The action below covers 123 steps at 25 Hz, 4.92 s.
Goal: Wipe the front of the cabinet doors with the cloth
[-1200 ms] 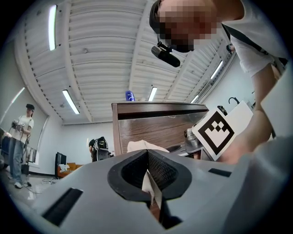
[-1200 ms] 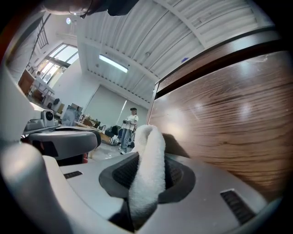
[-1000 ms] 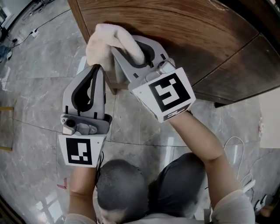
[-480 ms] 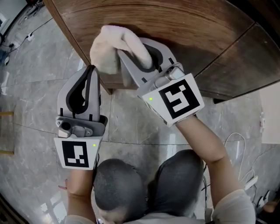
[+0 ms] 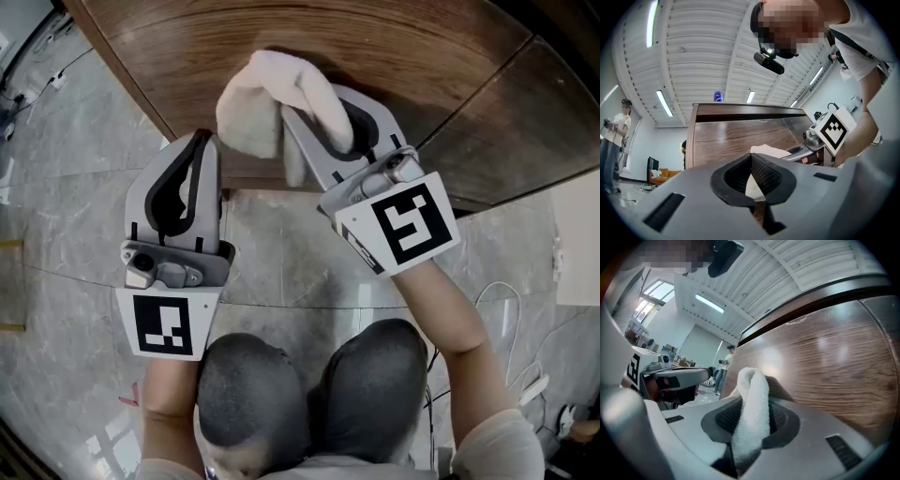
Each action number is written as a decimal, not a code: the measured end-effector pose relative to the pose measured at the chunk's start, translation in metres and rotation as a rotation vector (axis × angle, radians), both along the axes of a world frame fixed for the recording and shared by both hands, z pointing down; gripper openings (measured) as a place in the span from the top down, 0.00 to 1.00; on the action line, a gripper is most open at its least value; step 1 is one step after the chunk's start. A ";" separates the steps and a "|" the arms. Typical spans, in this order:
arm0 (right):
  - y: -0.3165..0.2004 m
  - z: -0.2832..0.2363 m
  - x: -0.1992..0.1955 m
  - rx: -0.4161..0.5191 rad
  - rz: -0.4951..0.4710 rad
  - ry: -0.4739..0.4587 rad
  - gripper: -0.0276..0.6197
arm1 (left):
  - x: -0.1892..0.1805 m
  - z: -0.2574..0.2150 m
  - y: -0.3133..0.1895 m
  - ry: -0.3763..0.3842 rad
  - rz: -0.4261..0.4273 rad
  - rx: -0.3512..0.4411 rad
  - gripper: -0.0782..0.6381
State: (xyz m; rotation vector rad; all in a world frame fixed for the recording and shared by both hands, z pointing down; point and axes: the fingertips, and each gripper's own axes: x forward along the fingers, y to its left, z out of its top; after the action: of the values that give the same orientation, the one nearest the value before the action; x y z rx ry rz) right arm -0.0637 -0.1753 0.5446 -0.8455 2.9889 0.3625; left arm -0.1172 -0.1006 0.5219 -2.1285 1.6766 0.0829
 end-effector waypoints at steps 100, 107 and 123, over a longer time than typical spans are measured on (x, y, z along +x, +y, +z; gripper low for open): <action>0.008 0.135 -0.054 -0.015 -0.067 0.174 0.79 | -0.069 0.081 0.008 -0.053 -0.108 -0.135 0.87; 0.000 0.147 -0.026 -0.019 -0.024 0.205 0.79 | -0.059 0.087 0.002 -0.041 -0.093 -0.145 0.87; -0.010 0.175 0.026 -0.034 0.048 0.248 0.79 | -0.039 0.092 -0.002 -0.063 -0.080 -0.163 0.87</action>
State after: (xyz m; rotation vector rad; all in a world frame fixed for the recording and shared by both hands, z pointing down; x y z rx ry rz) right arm -0.0374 -0.1852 0.7196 -0.9428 3.2133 0.4513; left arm -0.1563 -0.1025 0.6136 -2.1528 1.7831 -0.1481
